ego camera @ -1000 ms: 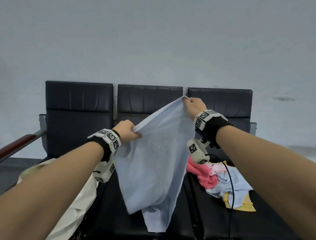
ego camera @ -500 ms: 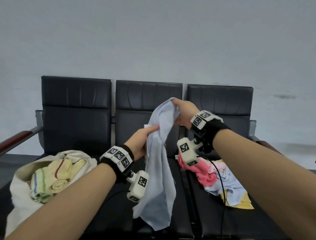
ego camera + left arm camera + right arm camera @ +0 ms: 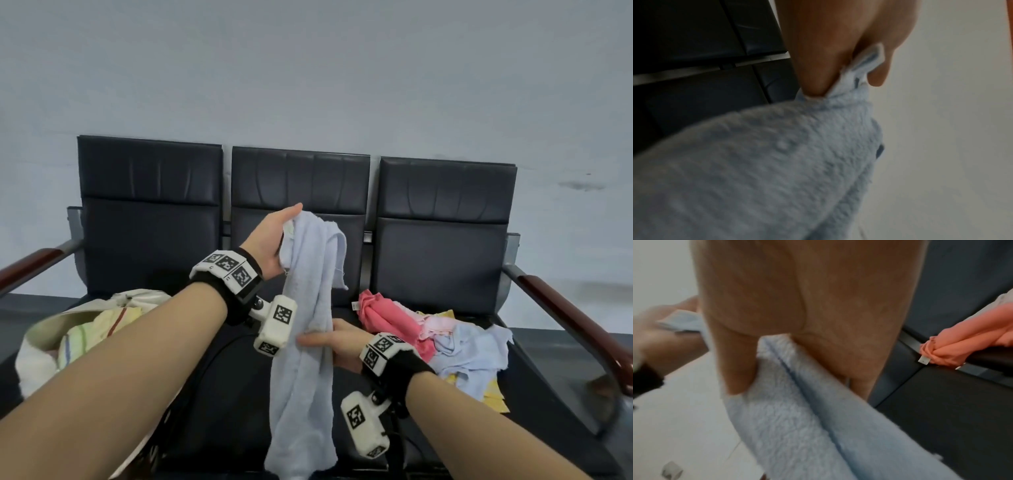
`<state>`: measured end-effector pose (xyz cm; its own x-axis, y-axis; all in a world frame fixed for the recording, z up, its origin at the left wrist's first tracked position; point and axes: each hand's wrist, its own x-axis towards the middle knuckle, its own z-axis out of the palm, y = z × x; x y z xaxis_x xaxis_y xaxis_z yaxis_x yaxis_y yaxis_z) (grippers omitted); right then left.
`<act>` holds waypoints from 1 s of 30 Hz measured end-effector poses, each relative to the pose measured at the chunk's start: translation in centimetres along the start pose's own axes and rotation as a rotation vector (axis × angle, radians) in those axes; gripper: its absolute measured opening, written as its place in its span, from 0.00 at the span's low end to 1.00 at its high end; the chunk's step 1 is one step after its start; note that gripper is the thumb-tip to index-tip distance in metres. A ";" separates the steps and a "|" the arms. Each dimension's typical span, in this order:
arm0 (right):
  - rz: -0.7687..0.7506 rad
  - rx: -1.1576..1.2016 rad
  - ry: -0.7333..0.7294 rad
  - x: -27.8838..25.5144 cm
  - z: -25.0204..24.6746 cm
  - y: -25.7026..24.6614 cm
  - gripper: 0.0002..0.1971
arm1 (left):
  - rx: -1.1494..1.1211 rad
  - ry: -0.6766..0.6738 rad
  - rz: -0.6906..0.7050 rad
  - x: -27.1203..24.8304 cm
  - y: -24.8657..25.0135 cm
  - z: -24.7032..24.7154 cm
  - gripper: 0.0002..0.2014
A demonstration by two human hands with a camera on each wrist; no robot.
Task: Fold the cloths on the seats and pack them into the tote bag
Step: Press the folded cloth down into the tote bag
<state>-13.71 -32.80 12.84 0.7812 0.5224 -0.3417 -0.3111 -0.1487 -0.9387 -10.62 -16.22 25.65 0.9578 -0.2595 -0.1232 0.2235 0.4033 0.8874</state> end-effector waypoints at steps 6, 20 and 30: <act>-0.128 0.139 0.204 1.1 0.7 -2.2 0.08 | 0.300 0.066 -0.191 0.5 -3.1 -3.6 0.25; -0.059 0.229 0.399 1.2 -0.2 -6.4 0.22 | 1.043 0.401 -0.193 -0.4 -7.3 -6.2 0.46; 0.017 -0.042 0.417 4.2 -2.9 -4.5 0.37 | 1.095 0.230 0.025 0.3 -7.4 -4.6 0.26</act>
<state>-7.52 -32.36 15.50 0.9312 0.1359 -0.3382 -0.3099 -0.1931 -0.9310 -11.19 -15.29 17.00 0.9957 -0.0483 -0.0786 0.0326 -0.6133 0.7892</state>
